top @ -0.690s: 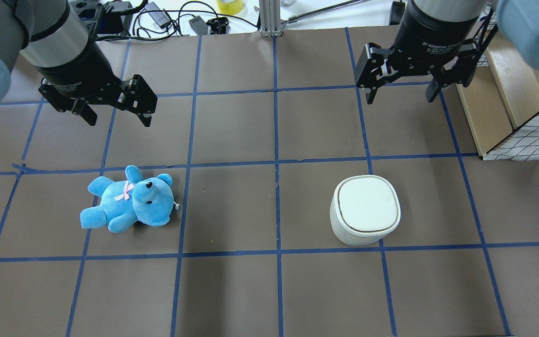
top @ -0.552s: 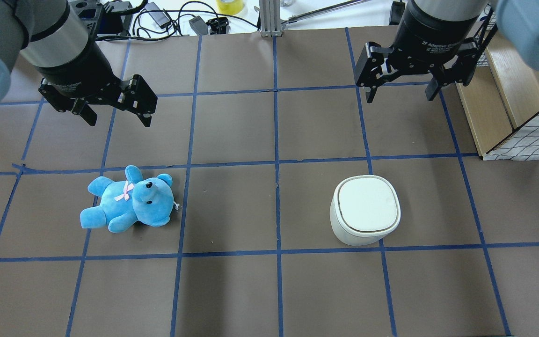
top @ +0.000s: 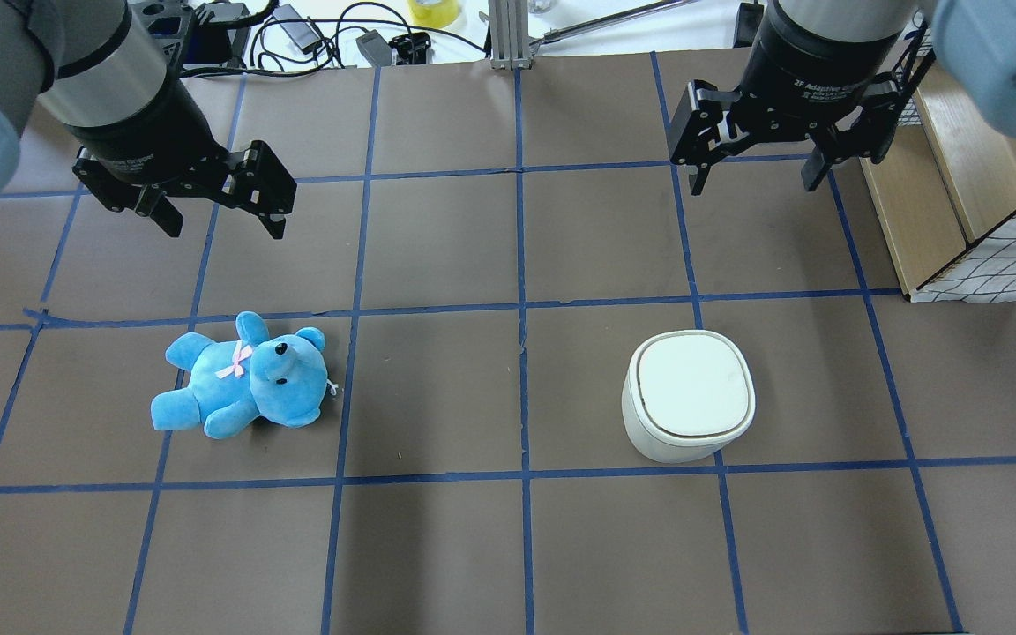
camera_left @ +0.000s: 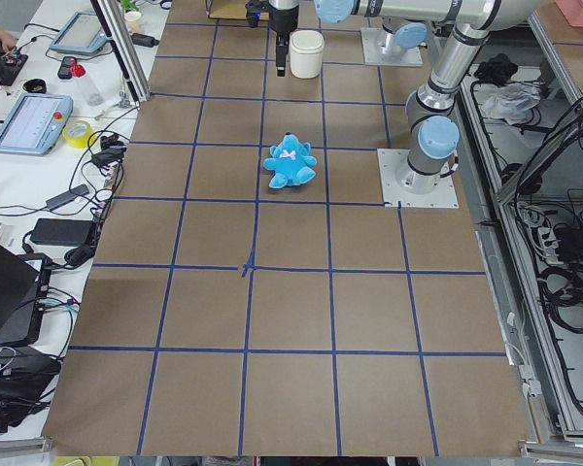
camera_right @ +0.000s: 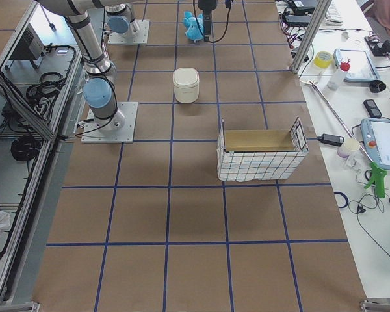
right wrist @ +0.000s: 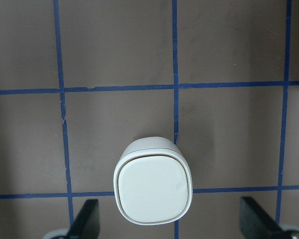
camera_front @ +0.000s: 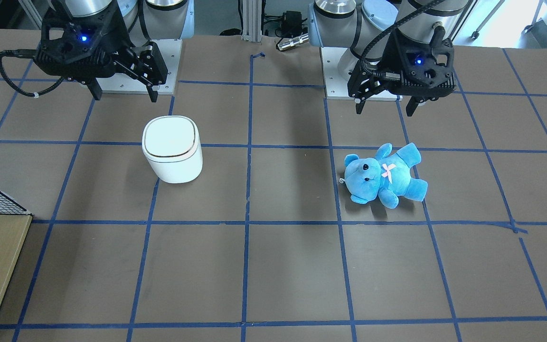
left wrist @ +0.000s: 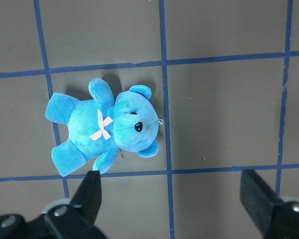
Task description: Open trash can with right arm
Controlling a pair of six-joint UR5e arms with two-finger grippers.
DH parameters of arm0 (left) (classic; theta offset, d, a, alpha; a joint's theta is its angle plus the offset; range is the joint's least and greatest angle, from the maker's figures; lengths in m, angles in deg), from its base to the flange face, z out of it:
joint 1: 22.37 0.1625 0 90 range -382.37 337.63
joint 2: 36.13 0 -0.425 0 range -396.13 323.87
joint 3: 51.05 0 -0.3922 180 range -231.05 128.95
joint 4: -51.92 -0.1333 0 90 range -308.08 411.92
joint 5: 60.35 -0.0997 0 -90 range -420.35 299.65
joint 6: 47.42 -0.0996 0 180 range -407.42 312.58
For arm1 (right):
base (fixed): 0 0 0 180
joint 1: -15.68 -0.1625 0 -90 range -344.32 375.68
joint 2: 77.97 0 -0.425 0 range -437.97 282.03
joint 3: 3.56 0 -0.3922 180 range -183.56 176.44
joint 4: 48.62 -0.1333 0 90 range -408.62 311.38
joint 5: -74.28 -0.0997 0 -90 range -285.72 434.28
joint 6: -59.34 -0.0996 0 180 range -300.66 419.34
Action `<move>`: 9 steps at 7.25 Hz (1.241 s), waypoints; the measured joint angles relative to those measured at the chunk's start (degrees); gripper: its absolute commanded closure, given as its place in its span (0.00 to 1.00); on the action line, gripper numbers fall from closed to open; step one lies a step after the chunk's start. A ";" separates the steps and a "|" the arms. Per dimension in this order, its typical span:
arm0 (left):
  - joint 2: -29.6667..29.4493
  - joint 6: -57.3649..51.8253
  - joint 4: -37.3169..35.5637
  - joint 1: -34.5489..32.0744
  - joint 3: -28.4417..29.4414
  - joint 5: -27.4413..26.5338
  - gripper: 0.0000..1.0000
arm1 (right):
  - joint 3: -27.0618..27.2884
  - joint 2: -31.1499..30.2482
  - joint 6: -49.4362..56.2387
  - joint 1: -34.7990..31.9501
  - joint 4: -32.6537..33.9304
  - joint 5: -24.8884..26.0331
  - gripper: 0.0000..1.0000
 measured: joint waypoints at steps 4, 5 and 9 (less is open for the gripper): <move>0.00 -0.03 0.00 0.00 0.00 0.00 0.00 | 0.38 0.22 -0.66 0.32 -0.31 -0.06 1.00; 0.00 -0.02 0.00 0.00 0.00 0.00 0.00 | 1.07 0.28 -0.74 0.36 -0.77 -0.12 1.00; 0.00 -0.01 0.00 0.00 0.00 0.00 0.00 | 16.01 0.34 -0.79 0.16 5.28 0.44 1.00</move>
